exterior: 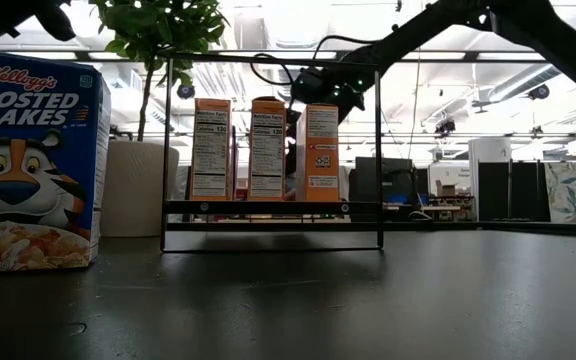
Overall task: Stack cereal on shelf
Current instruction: Put the right red cereal box on the shelf aligned with the other red cereal box
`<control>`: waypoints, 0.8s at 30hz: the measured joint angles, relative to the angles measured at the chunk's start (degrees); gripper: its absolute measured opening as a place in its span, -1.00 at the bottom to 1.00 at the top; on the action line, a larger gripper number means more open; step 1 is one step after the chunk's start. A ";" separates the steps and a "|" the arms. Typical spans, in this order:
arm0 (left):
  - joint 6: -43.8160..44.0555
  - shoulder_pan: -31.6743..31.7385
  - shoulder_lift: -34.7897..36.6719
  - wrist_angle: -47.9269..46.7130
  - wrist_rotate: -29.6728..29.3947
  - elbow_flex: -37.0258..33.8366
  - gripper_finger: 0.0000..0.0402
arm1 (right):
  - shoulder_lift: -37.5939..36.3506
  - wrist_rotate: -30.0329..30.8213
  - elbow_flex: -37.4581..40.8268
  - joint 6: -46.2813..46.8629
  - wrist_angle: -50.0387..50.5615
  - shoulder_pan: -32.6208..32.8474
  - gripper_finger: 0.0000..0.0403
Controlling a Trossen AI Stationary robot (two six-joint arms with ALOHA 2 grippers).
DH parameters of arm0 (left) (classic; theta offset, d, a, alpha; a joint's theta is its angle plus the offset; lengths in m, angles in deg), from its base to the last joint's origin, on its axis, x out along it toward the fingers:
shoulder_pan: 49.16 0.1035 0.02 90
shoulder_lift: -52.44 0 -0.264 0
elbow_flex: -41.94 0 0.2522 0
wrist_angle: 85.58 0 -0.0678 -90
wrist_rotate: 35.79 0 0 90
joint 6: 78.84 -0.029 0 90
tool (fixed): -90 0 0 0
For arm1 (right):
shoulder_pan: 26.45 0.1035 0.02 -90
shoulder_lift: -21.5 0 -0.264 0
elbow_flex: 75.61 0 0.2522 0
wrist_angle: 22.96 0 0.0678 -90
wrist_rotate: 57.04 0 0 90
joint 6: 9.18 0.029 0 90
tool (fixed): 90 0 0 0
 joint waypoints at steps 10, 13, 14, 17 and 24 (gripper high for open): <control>0.00 0.01 0.00 -0.01 -0.04 0.00 -1.00 | 0.02 -3.40 1.10 -0.49 -2.32 0.45 -0.96; 0.00 -0.01 0.00 -0.01 -0.04 0.00 -1.00 | 0.07 -2.98 1.10 -0.13 -2.76 0.61 -0.96; 0.00 0.01 0.00 -0.03 -0.04 0.00 -1.00 | 0.07 -3.01 1.10 -0.08 -2.76 0.61 -0.96; 0.00 0.01 0.00 -0.03 -0.07 0.00 -1.00 | 0.07 -2.98 1.10 -0.06 -2.87 0.61 -0.96; 0.00 -0.01 0.00 -0.03 -0.07 0.00 -1.00 | -0.63 -2.92 1.10 0.00 -2.04 0.61 -0.96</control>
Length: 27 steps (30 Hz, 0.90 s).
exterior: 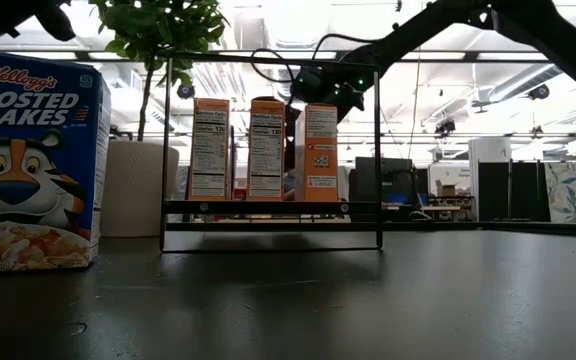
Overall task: Stack cereal on shelf
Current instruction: Put the right red cereal box on the shelf aligned with the other red cereal box, then put the bottom blue cereal box on the shelf aligned with the other blue cereal box
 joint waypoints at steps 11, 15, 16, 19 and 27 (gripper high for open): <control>0.00 0.01 0.00 0.00 0.00 0.00 -1.00 | -7.03 -0.07 0.00 1.61 1.87 1.37 -0.96; 0.00 0.01 -0.02 0.00 0.02 0.00 -1.00 | -11.90 -0.10 1.20 1.58 2.78 3.69 -0.96; 0.00 0.01 -0.02 -0.01 0.02 0.00 -1.00 | -13.26 -0.10 1.90 1.57 2.78 4.62 -0.96; 0.00 0.00 -0.05 0.00 0.05 0.00 -1.00 | -17.63 -0.25 5.00 1.91 1.65 7.99 -0.96; 2.49 -0.01 -0.22 -0.24 5.24 0.28 -1.00 | -29.62 2.36 18.51 6.16 -7.91 19.22 -0.96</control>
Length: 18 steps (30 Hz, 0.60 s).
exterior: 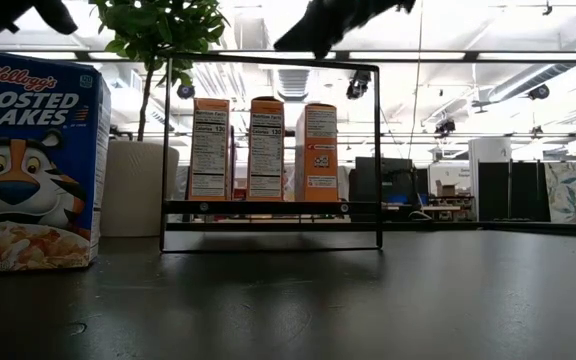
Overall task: Stack cereal on shelf
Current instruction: Put the bottom blue cereal box on the shelf aligned with the other blue cereal box
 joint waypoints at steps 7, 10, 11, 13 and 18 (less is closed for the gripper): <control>7.62 -0.04 -3.86 -10.47 10.74 6.91 -1.00 | -5.61 7.53 7.83 2.52 -5.89 11.53 -0.96; 10.80 -0.49 -6.49 -14.67 15.74 10.57 -1.00 | -6.03 11.30 8.63 2.44 -6.40 16.29 -0.96; 12.00 -0.81 -7.22 -16.18 15.99 11.48 -1.00 | -6.03 12.43 8.63 2.44 -6.40 17.74 -0.96; 14.00 -1.47 -9.03 -18.74 16.01 13.24 -1.00 | -6.03 13.99 8.66 2.38 -6.36 20.29 -0.96; 19.62 -4.12 -14.53 -21.31 15.75 15.50 -1.00 | -5.88 14.29 9.41 0.52 -5.88 25.65 -0.96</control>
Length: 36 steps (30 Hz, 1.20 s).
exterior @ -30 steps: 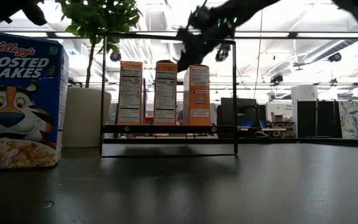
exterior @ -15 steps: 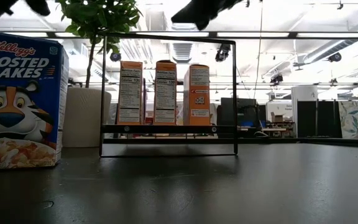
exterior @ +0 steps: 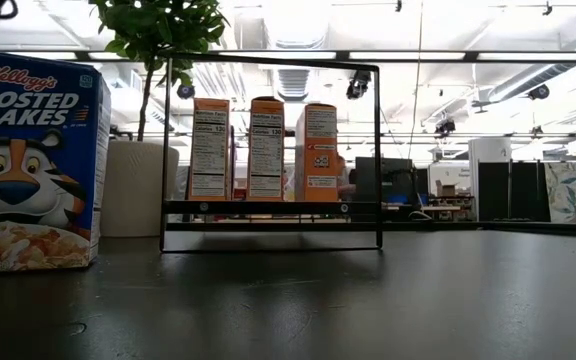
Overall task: Stack cereal on shelf
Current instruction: Put the bottom blue cereal box on the shelf aligned with the other blue cereal box
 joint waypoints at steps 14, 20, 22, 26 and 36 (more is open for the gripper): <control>13.26 -19.36 -17.78 -38.52 -32.63 23.37 -1.00 | -1.58 4.46 14.18 -1.07 -11.34 4.05 -0.96; 24.71 -26.27 -28.35 -67.25 -41.63 37.14 -1.00 | -1.86 4.42 18.90 -0.35 -20.49 4.18 -0.96; 30.40 -28.13 -31.80 -76.71 -42.71 41.59 -1.00 | -1.37 4.36 19.34 1.46 -23.14 4.16 -0.96; 43.89 -31.11 -38.88 -94.53 -42.83 49.32 -1.00 | -0.22 4.35 19.53 3.80 -25.01 4.34 -0.96; 62.33 -35.73 -53.07 -119.82 -40.21 59.69 -1.00 | 6.76 3.89 16.46 5.39 -29.16 5.45 -0.96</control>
